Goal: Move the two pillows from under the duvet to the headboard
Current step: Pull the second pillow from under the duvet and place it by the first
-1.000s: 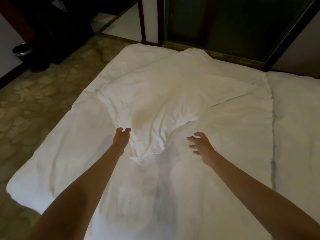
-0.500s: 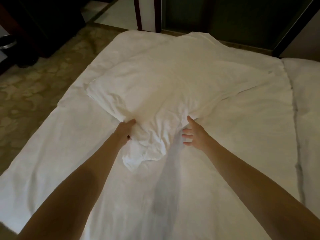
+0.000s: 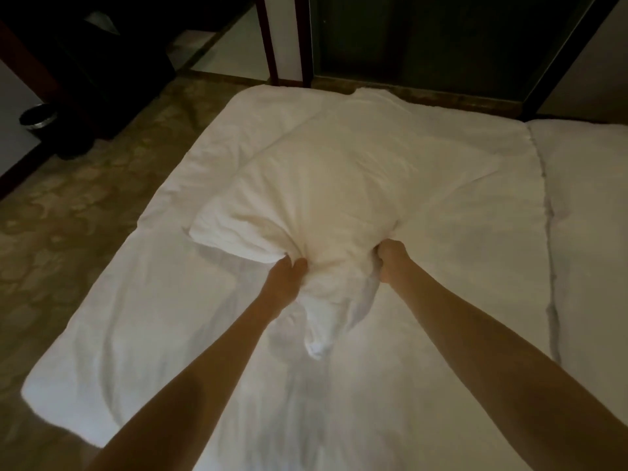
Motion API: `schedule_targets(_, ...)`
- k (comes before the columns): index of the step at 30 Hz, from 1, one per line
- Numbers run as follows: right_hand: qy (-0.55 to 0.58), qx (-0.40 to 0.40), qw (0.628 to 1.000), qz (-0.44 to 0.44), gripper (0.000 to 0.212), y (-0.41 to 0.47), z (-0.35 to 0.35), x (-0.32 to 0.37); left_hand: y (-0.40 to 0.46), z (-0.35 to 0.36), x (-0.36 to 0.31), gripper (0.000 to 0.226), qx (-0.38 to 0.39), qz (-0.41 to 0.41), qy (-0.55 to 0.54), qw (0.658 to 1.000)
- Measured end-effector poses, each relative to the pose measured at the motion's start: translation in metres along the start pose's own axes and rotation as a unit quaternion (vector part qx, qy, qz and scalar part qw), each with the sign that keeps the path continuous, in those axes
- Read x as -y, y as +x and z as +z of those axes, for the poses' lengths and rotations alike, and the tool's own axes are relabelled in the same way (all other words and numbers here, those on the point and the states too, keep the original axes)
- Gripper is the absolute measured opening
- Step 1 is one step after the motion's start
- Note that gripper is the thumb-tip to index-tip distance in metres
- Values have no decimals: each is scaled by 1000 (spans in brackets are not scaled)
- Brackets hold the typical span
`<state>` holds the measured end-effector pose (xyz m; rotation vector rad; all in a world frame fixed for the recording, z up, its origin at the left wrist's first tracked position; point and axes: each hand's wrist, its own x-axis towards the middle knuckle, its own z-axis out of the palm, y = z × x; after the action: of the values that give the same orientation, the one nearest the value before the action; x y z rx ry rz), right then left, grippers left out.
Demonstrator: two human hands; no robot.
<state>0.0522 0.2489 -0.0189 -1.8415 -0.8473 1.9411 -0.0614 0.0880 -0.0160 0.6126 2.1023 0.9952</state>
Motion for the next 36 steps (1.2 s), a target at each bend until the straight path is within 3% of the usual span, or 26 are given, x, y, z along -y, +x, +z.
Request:
schedule_targets(1,36,-3,999,6,27,-7,-13,1,-12,6,-5,28,4,-1,4,1000)
schedule_targets(3,4,-32,999,-32,28,-23,-49,5,-39,21,-17,30,20,4,-3,1000)
schedule_targets(5,-273,-87,950,-124,38,-31,-92,1,-61,39,-26,29,46,-8,-8,999)
schedule_targets(7,-107,-44,987,-108,46,-34,-135,2,-89,61,-34,31,74,-37,-2,997)
schedule_targets(12,-108,-54,985,-122,29,-73,-212,-5,-164,117,-35,22,101,-104,-16,989)
schedule_targets(19,-243,-29,959,-143,50,-114,-296,-54,-261,167,-15,21,112,-168,-27,979)
schedule_targets(24,-262,-22,953,-153,28,-130,-345,-75,-314,197,-11,21,138,-183,-25,973)
schedule_targets(29,-295,-33,940,-170,38,-137,-371,-92,-335,201,-9,25,200,-210,29,956)
schedule_targets(32,-326,-35,929,-174,37,-140,-365,-96,-327,178,-11,27,167,-144,108,969)
schedule_targets(34,-341,-38,923,-175,35,-141,-359,-97,-317,155,-12,26,97,-79,178,976)
schedule_targets(36,-353,-47,919,-170,32,-142,-355,-96,-302,130,-12,22,13,-27,176,984)
